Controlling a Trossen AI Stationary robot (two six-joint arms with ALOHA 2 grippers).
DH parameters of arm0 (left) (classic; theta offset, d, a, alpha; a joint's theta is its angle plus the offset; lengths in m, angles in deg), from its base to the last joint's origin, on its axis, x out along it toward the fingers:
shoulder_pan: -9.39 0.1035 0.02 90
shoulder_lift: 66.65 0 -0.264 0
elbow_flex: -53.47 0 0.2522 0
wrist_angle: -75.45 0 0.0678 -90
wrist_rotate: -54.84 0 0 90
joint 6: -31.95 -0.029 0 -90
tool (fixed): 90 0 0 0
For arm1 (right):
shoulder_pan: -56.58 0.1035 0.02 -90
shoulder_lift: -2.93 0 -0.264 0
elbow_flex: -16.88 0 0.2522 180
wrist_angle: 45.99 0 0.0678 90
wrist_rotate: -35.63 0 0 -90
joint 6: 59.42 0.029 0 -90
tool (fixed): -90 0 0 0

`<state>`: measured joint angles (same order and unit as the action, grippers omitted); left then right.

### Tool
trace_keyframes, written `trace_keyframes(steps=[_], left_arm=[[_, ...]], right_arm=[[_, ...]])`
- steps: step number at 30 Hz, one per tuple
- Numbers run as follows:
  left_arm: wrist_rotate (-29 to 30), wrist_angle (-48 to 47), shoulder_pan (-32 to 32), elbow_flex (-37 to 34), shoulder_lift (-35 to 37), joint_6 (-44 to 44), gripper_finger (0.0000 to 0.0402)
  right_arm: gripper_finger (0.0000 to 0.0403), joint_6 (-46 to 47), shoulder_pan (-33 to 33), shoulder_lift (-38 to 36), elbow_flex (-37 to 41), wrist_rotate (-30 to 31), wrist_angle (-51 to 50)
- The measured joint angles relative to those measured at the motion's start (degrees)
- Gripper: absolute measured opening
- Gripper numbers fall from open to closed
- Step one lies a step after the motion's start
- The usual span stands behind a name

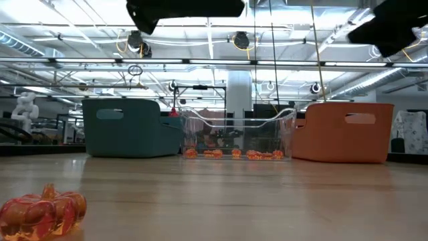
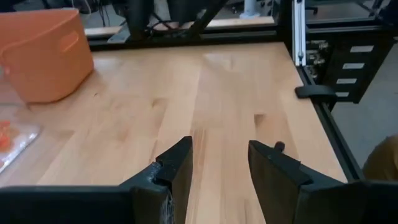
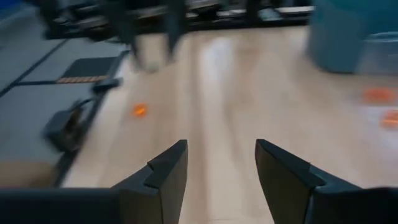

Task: Sort Halloween decoration
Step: Put the black skeleton toy into the orange bin

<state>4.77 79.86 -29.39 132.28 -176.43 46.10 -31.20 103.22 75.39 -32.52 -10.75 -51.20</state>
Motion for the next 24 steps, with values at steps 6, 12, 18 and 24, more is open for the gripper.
trace_keyframes(steps=[6,12,18,24], left_arm=[[0.14,-1.62,0.0,-0.02,0.0,2.07,0.0154],[0.26,-1.63,0.02,-0.02,0.0,2.05,0.0154],[0.9,-1.69,0.02,-0.02,0.0,2.07,0.0154],[1.06,-1.66,0.02,-0.02,0.0,2.08,0.0154]], right_arm=[[0.0171,1.38,5.52,12.84,-1.57,0.01,11.13],[0.0171,4.1,7.35,24.48,-8.4,-0.12,11.38],[0.0179,4.45,8.85,34.28,-15.83,-0.33,11.33],[0.0212,6.67,9.08,40.75,-20.7,-0.2,9.31]])
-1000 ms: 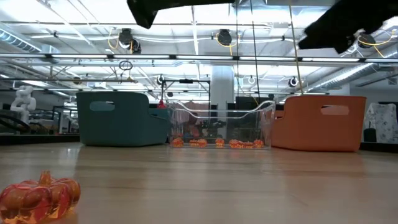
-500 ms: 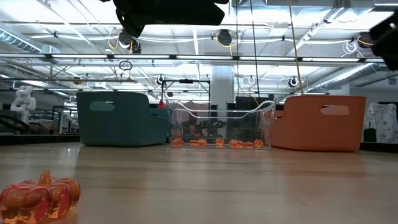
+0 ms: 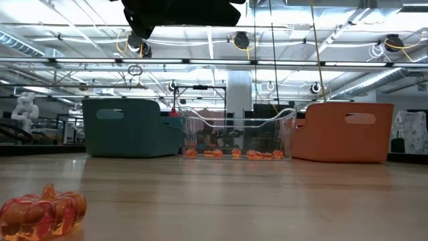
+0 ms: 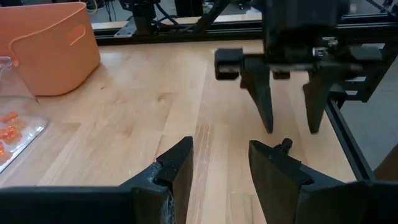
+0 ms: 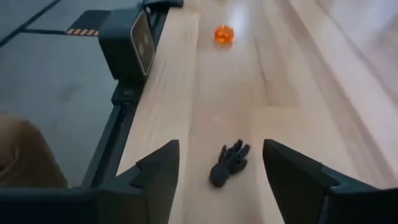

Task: Sort Halloween decoration
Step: Put the black skeleton toy into the orange bin

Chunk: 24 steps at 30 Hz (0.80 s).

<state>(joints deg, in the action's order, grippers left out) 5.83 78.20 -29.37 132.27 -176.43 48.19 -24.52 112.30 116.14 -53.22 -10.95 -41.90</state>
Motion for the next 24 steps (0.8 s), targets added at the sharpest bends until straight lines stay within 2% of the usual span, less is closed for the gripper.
trace_keyframes(steps=[5,16,20,24], left_arm=[[0.0,0.02,-0.13,0.0,0.0,0.01,0.0154],[0.0,0.02,-0.74,0.0,0.0,-0.01,0.0154],[0.0,0.0,-0.74,0.0,0.0,0.02,0.0154],[0.0,0.02,-0.76,0.0,0.0,0.95,0.0154]], right_arm=[[0.0223,1.0,-0.07,3.63,-1.82,0.17,-0.06],[0.0197,5.16,-1.62,7.58,-2.17,0.93,2.11],[0.017,4.55,-2.51,7.65,-2.17,0.9,1.9],[0.0122,3.61,-3.47,7.69,-2.17,1.52,0.29]])
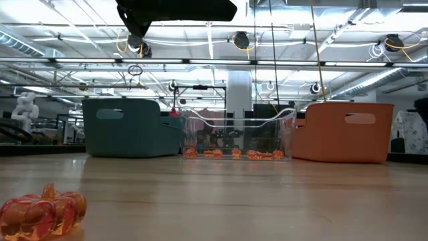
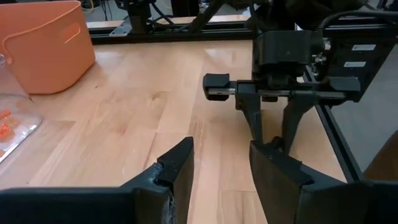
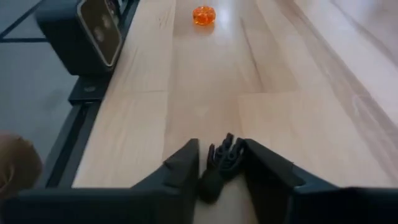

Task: Sort Halloween decoration
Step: Put the black skeleton toy into the orange bin

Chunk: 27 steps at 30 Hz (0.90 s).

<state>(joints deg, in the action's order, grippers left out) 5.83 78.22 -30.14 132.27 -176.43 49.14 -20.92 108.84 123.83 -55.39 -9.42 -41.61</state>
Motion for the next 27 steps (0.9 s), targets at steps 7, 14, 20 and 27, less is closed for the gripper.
trace_keyframes(steps=[7,14,20,27], left_arm=[[-0.28,-0.02,0.02,0.0,0.0,1.64,0.0154],[-3.2,0.0,-0.54,0.0,0.02,0.65,0.0154],[-6.84,-1.94,-0.77,0.0,1.19,0.48,0.0154],[-3.64,-10.27,-0.7,0.0,3.14,0.5,0.0154]], right_arm=[[0.0023,-4.2,-1.55,0.02,0.0,-0.13,-1.3],[0.0021,-9.97,-2.82,-0.8,0.1,-0.51,-1.91],[0.0016,-14.8,-3.05,-7.25,0.48,-1.74,-8.22],[0.0015,-13.28,-3.09,-18.96,0.35,-1.51,-25.51]])
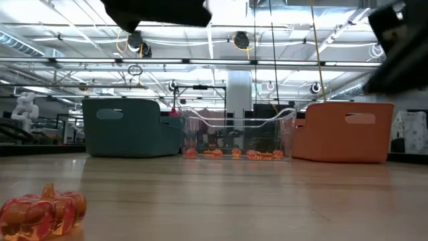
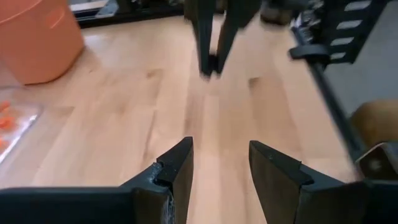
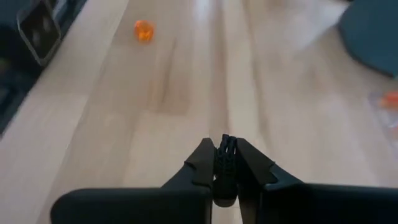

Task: Sort Halloween decoration
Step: Put the black skeleton toy into the orange bin

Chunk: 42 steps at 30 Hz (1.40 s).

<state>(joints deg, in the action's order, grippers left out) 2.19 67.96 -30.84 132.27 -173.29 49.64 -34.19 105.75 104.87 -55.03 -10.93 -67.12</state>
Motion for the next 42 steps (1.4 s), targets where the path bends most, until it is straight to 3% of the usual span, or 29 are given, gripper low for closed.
trace_keyframes(steps=[15,22,30,42], left_arm=[[4.92,-5.58,0.82,-0.02,0.01,1.51,0.0154],[5.41,-5.26,1.53,-0.02,0.01,3.1,0.0154],[5.37,-5.76,1.57,-0.02,-0.01,4.35,0.0154],[5.39,-5.76,1.92,-0.02,-0.01,4.34,0.0154]], right_arm=[[0.0014,-16.26,-0.55,-15.47,-0.09,1.65,-16.54],[0.002,-31.14,-1.14,-16.27,-0.09,1.83,-20.51],[0.0021,-30.81,-1.54,-16.3,-0.11,1.79,-20.96],[0.0017,-51.93,-1.51,-16.3,-0.15,4.55,-21.58]])
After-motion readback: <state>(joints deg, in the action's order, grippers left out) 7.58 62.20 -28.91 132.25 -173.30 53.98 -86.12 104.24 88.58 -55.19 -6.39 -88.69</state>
